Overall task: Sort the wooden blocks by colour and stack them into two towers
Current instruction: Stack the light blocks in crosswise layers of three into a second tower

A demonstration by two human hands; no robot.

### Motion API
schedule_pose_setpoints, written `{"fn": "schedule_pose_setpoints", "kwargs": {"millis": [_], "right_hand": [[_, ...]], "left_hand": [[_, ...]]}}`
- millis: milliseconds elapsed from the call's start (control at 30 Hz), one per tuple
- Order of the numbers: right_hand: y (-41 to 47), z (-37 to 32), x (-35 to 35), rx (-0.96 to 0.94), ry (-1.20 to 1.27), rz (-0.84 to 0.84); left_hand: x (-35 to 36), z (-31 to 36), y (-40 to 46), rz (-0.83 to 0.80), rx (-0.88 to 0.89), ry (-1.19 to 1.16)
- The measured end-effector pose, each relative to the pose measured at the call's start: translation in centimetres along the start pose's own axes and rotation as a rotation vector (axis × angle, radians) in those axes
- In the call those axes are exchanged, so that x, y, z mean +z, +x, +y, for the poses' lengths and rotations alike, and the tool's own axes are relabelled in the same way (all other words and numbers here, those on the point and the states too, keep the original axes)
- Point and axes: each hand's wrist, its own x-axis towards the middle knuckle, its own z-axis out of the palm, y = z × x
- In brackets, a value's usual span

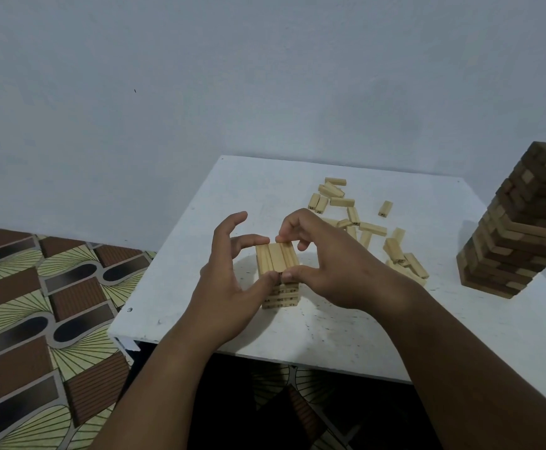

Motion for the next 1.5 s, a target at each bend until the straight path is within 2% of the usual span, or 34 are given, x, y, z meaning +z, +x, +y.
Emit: {"fn": "schedule_pose_setpoints", "kwargs": {"millis": [467,767,933,1100,1267,1500], "right_hand": [[-0.6,0.4,-0.5,-0.016,0.009,0.012],[-0.3,1.6,-2.9,0.032,0.007,0.135],[1.6,3.8,-5.0,0.077,0.024,0.205],[5.8,7.7,-6.9,0.153,-0.018,0.26],[11.1,12.0,-8.2,0.293,-0.099,0.214],[17.5,15.5,-9.1,0.332,-0.181,0.134]], "left_hand": [[-0.5,0.2,-0.1,0.003,-0.001,-0.07],[-0.9,3.0,3.1,0.048,-0.013,-0.14],[-0.7,5.0,7.5,-0.037,0.052,0.022],[0.9,5.0,14.5,-0.213,0.1,0.261],[4.2,2.7,21.7,-0.413,0.152,0.516],[9.3,-1.5,29.4,-0.521,0.177,0.722]]}}
